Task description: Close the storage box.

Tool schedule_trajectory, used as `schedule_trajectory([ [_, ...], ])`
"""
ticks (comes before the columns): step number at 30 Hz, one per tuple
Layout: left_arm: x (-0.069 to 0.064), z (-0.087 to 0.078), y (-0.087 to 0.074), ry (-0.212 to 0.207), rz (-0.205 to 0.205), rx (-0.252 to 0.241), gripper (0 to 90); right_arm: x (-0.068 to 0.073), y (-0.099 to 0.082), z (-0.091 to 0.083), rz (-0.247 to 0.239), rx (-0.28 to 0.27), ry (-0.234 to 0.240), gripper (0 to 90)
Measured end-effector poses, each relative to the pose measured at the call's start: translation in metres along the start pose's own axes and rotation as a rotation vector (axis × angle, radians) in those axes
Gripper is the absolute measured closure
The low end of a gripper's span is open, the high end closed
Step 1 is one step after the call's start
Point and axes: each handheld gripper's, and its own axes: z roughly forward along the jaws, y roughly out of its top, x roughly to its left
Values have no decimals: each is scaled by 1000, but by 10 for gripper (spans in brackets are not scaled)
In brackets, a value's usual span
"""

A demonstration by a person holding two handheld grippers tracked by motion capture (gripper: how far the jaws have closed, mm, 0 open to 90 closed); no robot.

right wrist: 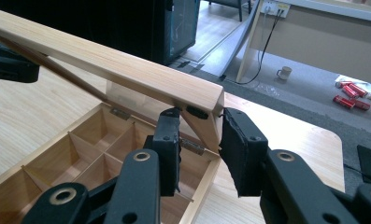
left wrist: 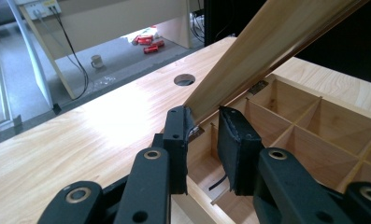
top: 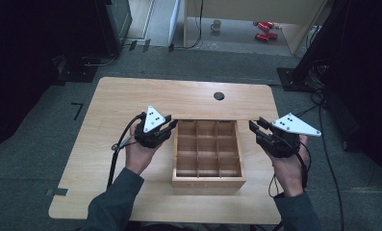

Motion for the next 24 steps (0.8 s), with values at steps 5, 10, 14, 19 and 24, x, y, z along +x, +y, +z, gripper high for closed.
schedule_trajectory([
  [5, -4, -7, 0, -10, -12, -20, 713, 2, -4, -2, 1, 4, 4, 678],
  [10, -10, -17, 2, -19, -20, -40, 693, 3, -8, -4, 1, 7, 5, 678],
  [14, -13, -24, 4, -31, -22, -48, 682, 5, -10, -6, -3, 12, 3, 678],
  [19, -19, -37, 6, -46, -28, -64, 676, 7, -13, -8, -4, 18, 2, 677],
  [24, -24, -44, 7, -53, -24, -83, 661, 8, -15, -9, 2, 24, 3, 677],
])
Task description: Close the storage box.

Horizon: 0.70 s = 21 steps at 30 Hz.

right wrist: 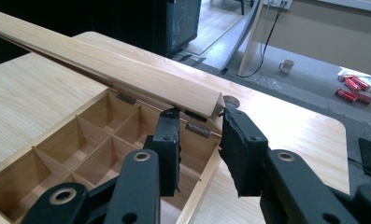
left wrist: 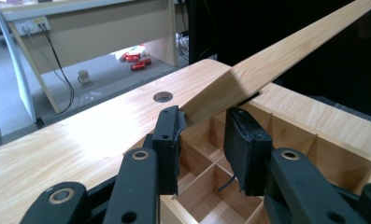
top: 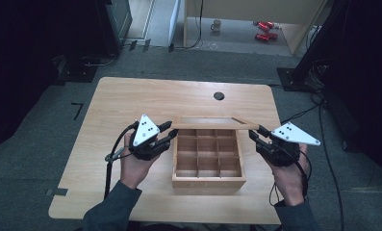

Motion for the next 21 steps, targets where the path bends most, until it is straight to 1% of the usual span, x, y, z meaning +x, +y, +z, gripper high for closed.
schedule_trajectory([
  [5, -5, -8, 0, -14, -2, -14, 653, 1, -4, -2, 3, 5, 8, 676],
  [15, -10, -13, -2, -26, 0, 0, 631, 3, -10, -4, 9, 16, 12, 675],
  [21, -13, -15, -7, -30, -9, 6, 626, 5, -15, -5, 15, 24, 13, 672],
])
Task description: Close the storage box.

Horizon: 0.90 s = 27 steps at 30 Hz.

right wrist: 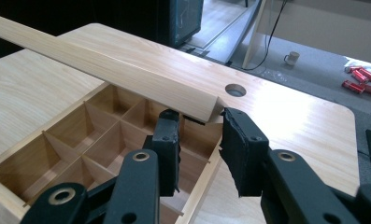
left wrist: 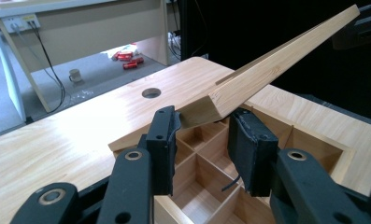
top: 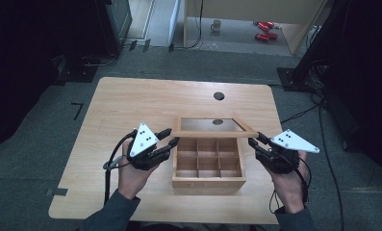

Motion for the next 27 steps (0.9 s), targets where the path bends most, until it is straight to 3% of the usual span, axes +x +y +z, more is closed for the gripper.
schedule_trajectory([
  [9, -4, -1, -8, 1, 8, 26, 623, 3, -9, -2, 9, 12, 9, 669],
  [20, -8, -3, -17, -15, -18, 25, 620, 6, -19, -4, 16, 17, 17, 666],
  [27, -12, -7, -20, -21, -10, 30, 619, 7, -25, -5, 19, 16, 20, 666],
])
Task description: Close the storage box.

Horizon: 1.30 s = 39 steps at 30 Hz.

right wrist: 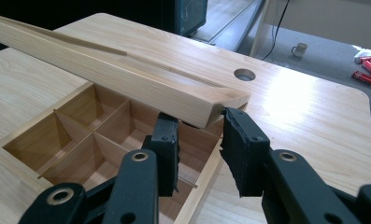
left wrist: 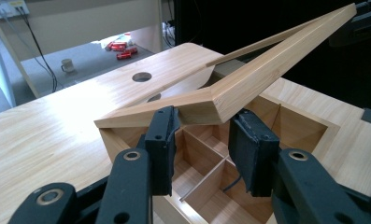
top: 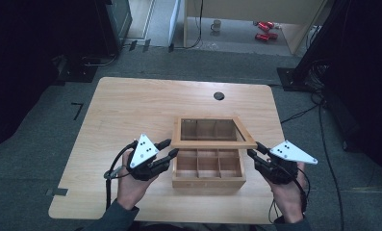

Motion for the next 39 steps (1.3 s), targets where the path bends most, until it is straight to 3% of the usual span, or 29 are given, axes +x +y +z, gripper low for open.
schedule_trajectory([
  [39, -9, -2, -20, -13, -14, 23, 612, 5, -22, -1, 9, 24, 11, 658],
])
